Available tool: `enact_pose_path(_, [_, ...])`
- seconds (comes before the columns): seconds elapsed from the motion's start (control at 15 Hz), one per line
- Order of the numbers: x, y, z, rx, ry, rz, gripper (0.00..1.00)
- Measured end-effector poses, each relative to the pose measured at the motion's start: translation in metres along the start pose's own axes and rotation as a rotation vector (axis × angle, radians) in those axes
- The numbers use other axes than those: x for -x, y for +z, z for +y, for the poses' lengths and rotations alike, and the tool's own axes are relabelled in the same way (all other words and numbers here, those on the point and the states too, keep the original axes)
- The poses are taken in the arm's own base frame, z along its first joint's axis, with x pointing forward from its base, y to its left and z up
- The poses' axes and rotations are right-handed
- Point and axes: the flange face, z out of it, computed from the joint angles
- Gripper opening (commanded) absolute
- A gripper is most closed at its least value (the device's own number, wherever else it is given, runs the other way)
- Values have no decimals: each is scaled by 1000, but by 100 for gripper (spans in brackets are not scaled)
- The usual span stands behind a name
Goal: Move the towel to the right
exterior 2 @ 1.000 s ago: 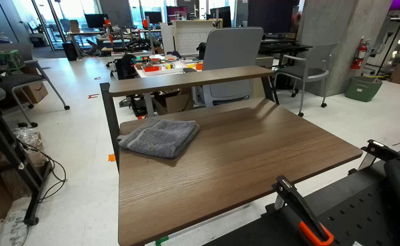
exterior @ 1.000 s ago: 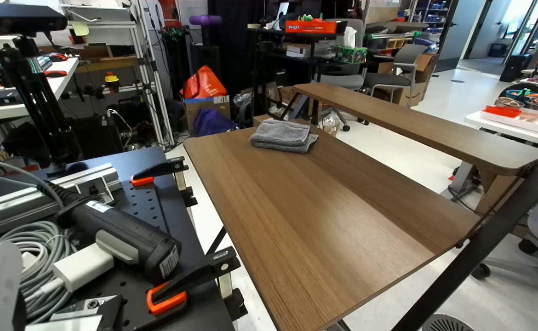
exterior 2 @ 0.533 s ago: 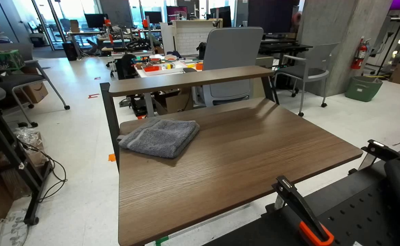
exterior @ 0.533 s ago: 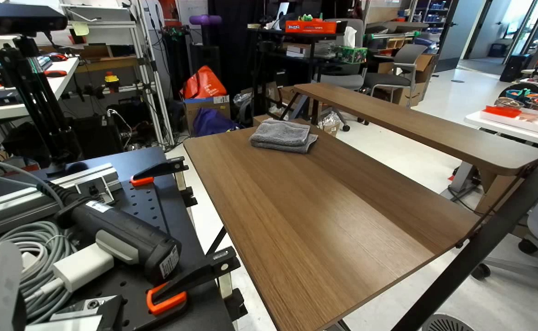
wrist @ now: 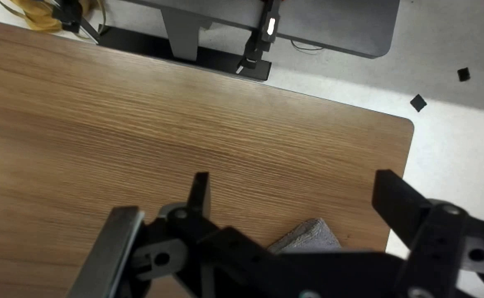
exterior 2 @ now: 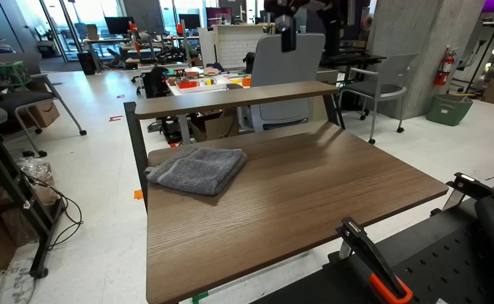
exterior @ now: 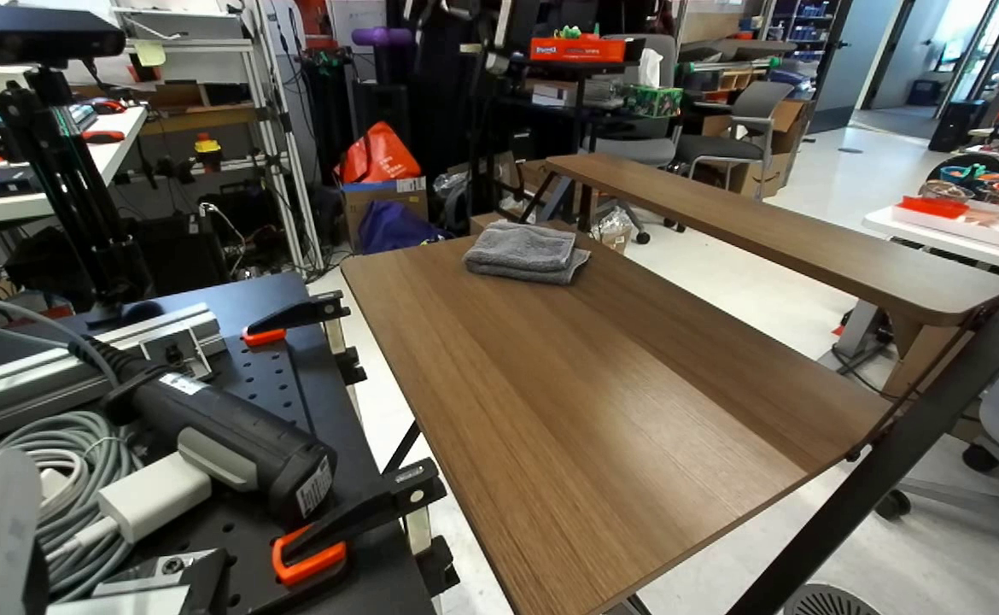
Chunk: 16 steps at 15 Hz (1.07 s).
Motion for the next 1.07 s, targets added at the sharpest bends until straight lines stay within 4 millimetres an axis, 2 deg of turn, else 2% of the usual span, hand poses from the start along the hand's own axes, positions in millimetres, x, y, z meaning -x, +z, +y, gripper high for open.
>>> enact_pose_path(0.27, [-47,39,-30,33,-43,-32,100])
enact_pose_path(0.8, [-124,127,-64,199,-130,6,100])
enact_pose_path(1.07, [-159,152,-77,253,-176,95,100])
